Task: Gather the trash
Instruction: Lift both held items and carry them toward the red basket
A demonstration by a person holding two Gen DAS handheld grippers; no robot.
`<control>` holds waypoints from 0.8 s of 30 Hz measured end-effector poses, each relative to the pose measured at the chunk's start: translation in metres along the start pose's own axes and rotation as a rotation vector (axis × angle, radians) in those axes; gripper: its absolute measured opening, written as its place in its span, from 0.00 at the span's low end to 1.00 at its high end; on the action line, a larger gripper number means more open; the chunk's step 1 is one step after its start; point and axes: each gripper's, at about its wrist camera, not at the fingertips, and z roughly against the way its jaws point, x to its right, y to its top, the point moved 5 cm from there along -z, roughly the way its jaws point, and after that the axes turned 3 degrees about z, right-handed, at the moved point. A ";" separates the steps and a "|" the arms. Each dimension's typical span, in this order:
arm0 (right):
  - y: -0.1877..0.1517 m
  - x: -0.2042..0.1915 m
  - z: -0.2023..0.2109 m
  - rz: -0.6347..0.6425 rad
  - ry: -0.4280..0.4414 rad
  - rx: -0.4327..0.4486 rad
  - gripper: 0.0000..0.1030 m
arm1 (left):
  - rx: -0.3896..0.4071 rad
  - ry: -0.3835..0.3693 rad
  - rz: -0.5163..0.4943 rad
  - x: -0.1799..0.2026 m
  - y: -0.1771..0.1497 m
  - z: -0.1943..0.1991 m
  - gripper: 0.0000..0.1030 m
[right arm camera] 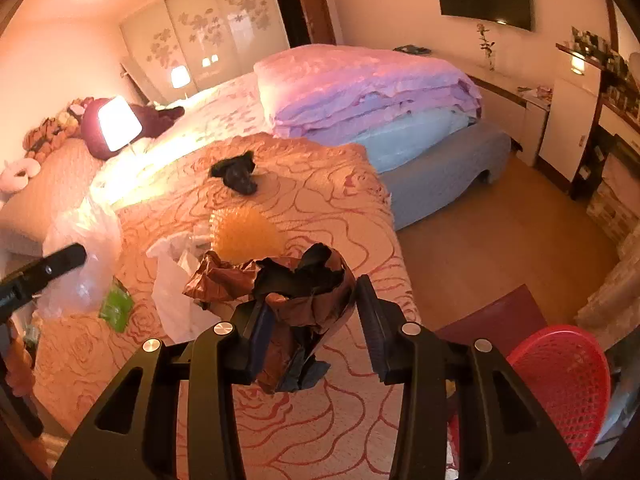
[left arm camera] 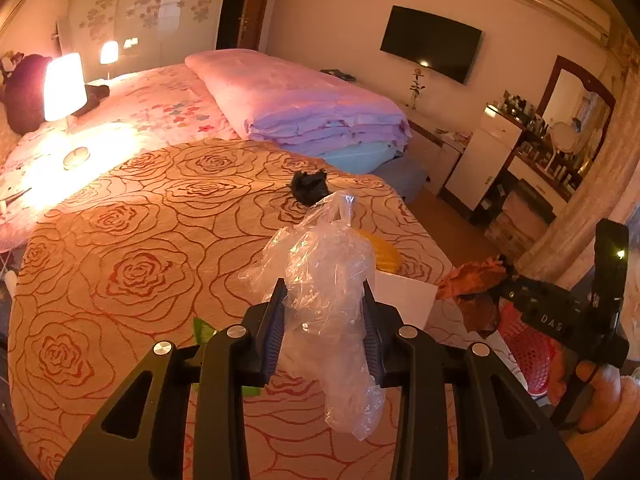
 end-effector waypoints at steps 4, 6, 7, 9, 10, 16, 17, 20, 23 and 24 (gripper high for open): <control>0.002 0.003 0.007 -0.012 -0.009 0.016 0.38 | 0.000 -0.012 -0.013 0.006 0.000 0.000 0.31; 0.004 0.007 0.011 -0.023 -0.015 0.027 0.38 | -0.002 -0.017 -0.021 0.011 0.000 0.000 0.31; 0.004 0.008 0.013 -0.027 -0.015 0.031 0.38 | -0.002 -0.020 -0.028 0.014 0.000 -0.001 0.31; 0.005 0.012 0.019 -0.041 -0.017 0.045 0.38 | -0.002 -0.029 -0.047 0.022 0.001 -0.001 0.31; 0.006 0.015 0.023 -0.046 -0.019 0.052 0.38 | -0.002 -0.033 -0.057 0.025 0.002 -0.002 0.31; 0.004 0.036 0.042 -0.083 -0.053 0.075 0.38 | -0.006 -0.080 -0.125 0.060 0.006 -0.009 0.31; 0.002 0.039 0.044 -0.090 -0.061 0.076 0.38 | -0.009 -0.090 -0.137 0.067 0.006 -0.011 0.31; -0.003 0.054 0.052 -0.119 -0.086 0.080 0.38 | -0.022 -0.117 -0.170 0.085 0.005 -0.018 0.31; -0.008 0.068 0.059 -0.146 -0.112 0.086 0.38 | -0.035 -0.144 -0.208 0.106 0.002 -0.025 0.31; -0.010 0.074 0.063 -0.158 -0.124 0.089 0.38 | -0.039 -0.151 -0.218 0.112 0.000 -0.026 0.31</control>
